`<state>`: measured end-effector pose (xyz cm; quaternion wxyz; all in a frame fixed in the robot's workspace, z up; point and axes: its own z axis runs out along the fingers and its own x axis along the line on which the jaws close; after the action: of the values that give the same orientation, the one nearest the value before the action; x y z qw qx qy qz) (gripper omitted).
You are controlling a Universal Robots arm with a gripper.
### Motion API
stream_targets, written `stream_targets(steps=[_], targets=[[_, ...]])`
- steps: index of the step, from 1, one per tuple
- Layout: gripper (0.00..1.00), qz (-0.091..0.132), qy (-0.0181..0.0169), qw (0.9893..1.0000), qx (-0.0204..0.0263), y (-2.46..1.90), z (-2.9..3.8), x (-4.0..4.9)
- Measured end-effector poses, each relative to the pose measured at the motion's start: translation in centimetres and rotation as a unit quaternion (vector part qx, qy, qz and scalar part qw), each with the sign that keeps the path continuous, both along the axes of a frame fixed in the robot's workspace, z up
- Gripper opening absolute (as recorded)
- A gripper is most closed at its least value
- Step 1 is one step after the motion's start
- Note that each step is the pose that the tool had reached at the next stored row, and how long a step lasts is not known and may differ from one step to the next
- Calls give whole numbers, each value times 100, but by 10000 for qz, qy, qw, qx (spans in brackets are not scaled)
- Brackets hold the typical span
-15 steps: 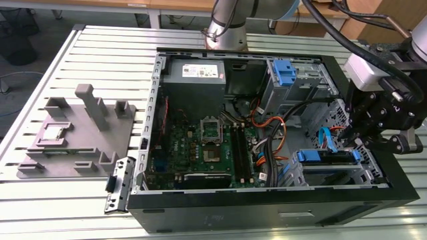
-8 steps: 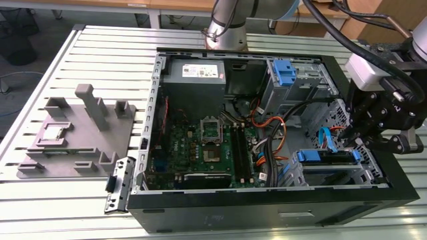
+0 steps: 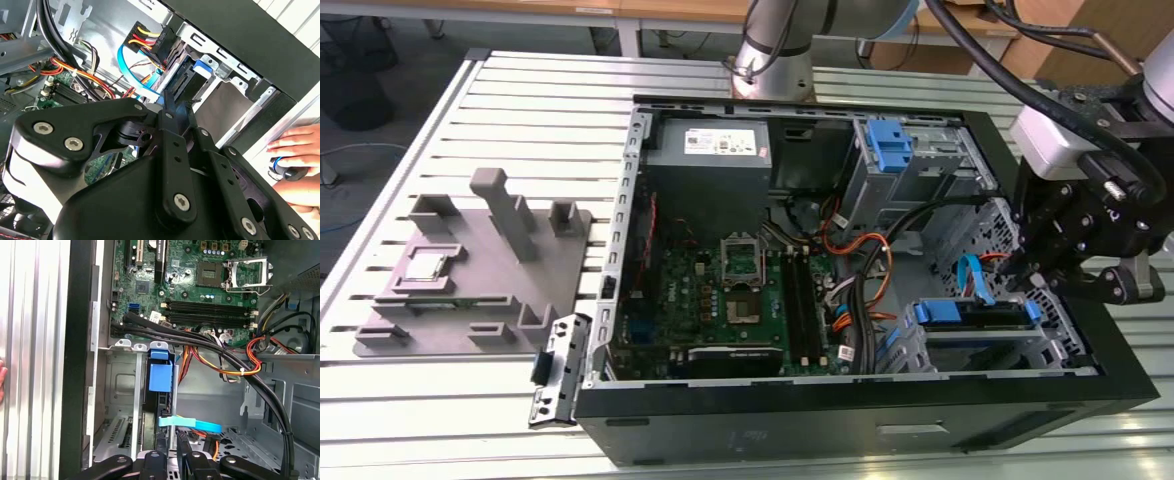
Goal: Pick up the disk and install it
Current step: 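Insert the second disk wire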
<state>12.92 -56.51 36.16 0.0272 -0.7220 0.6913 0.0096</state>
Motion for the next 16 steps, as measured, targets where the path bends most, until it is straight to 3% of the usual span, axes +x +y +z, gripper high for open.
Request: stream_targets(steps=[6,16], targets=[[23,-1,0,10000,0,27,-12,19],[23,0,0,10000,0,122,-29,40]])
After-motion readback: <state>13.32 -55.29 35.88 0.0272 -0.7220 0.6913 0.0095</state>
